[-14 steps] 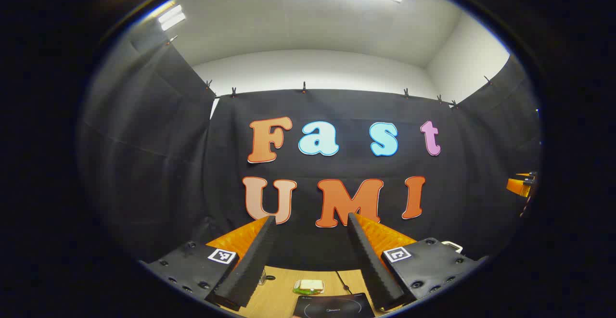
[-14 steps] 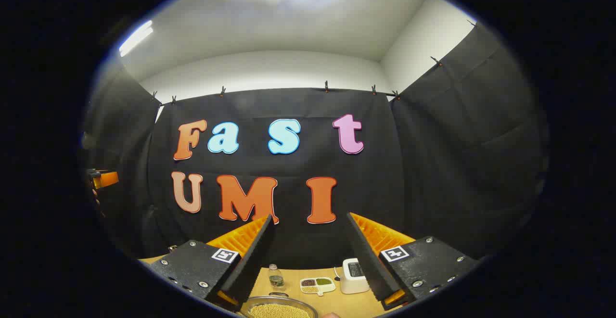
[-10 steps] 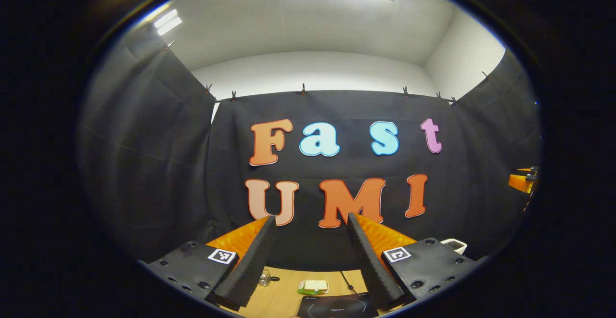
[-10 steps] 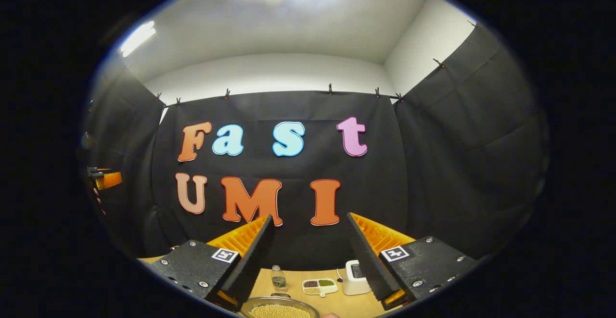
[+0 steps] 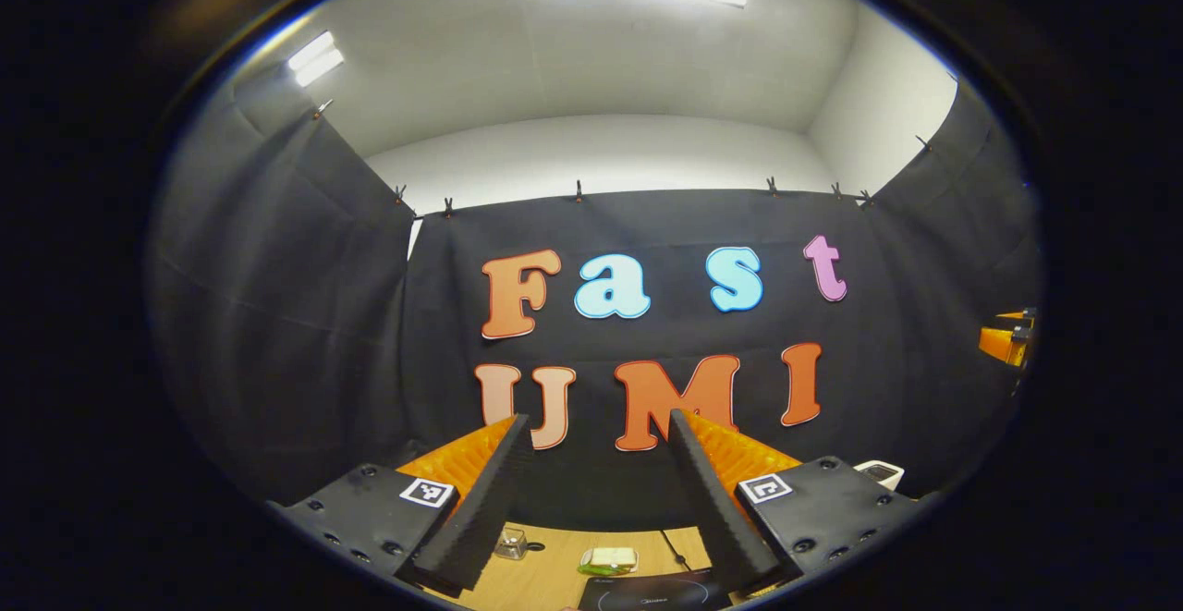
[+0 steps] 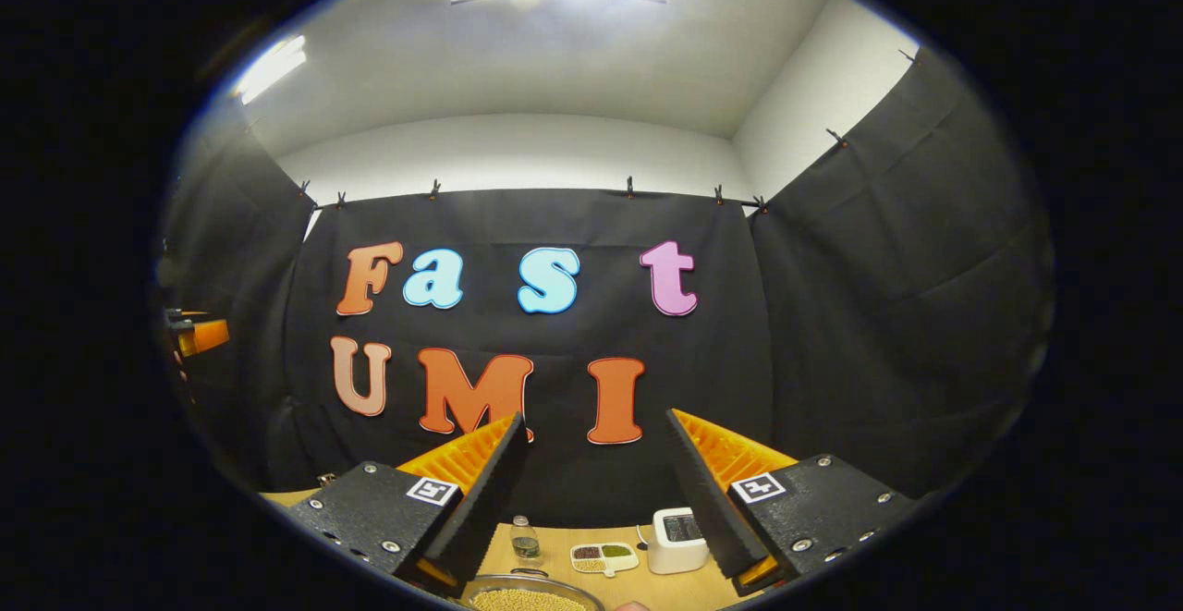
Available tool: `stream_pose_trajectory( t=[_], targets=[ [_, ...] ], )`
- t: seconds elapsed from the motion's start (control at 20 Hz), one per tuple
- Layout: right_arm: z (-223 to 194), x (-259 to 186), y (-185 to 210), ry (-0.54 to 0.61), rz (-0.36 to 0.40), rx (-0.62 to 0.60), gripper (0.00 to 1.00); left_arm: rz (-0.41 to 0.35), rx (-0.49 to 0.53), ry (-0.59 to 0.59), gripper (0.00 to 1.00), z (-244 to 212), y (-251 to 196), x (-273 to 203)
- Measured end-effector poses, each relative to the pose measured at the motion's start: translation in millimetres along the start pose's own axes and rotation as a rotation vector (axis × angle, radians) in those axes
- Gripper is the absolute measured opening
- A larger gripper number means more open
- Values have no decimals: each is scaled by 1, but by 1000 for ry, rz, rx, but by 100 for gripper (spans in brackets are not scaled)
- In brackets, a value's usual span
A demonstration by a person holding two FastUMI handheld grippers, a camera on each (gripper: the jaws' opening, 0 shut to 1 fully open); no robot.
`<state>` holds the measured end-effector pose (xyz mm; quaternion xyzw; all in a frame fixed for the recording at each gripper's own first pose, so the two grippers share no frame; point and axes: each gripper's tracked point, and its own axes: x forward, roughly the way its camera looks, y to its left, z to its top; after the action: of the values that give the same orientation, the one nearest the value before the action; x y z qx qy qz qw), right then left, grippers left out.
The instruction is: First push the handle of the pot to place it horizontally, then grasp the pot with both hands and set it on the induction cooktop.
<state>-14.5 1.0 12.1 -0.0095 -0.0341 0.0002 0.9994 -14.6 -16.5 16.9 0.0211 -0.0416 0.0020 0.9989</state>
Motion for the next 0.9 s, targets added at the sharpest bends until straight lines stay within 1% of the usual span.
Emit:
stream_pose_trajectory(
  t=[0.05, 0.15, 0.3, 0.35, 0.45, 0.5, 0.55, 0.6, 0.7, 0.75, 0.8, 0.85, 0.9],
  targets=[
    [0, -2, 4, 4, 12, 7, 92, -5, -4, -6, 93, 2, 0, -1],
    [-2, -4, 10, 12, 31, 11, 92, -7, -9, -12, 99, 2, 1, -2],
    [-12, -7, 18, 31, 50, -3, 92, 3, -10, -3, 99, -3, 3, 0],
    [-18, -7, 22, 47, 55, -10, 95, 8, -6, 3, 99, -5, 4, 0],
    [-31, -9, 30, 82, 74, -15, 94, 18, -1, 9, 99, -10, 8, -1],
    [-39, -10, 36, 103, 92, -16, 94, 23, 0, 7, 96, -10, 11, -3],
    [-49, -11, 42, 128, 109, -19, 94, 25, -1, 6, 99, -10, 13, -7],
    [-60, -14, 47, 157, 123, -23, 94, 28, 0, 4, 96, -9, 14, -10],
    [-82, -19, 57, 216, 156, -31, 94, 31, 3, 7, 96, -11, 13, -11],
    [-94, -20, 63, 250, 172, -36, 94, 30, 5, 9, 99, -14, 12, -9],
    [-103, -22, 67, 277, 183, -39, 94, 33, 3, 11, 99, -16, 12, -8],
    [-113, -23, 70, 304, 194, -42, 94, 36, 3, 13, 96, -17, 13, -7],
    [-122, -26, 75, 323, 207, -45, 96, 40, 5, 16, 96, -19, 15, -7]
  ],
)
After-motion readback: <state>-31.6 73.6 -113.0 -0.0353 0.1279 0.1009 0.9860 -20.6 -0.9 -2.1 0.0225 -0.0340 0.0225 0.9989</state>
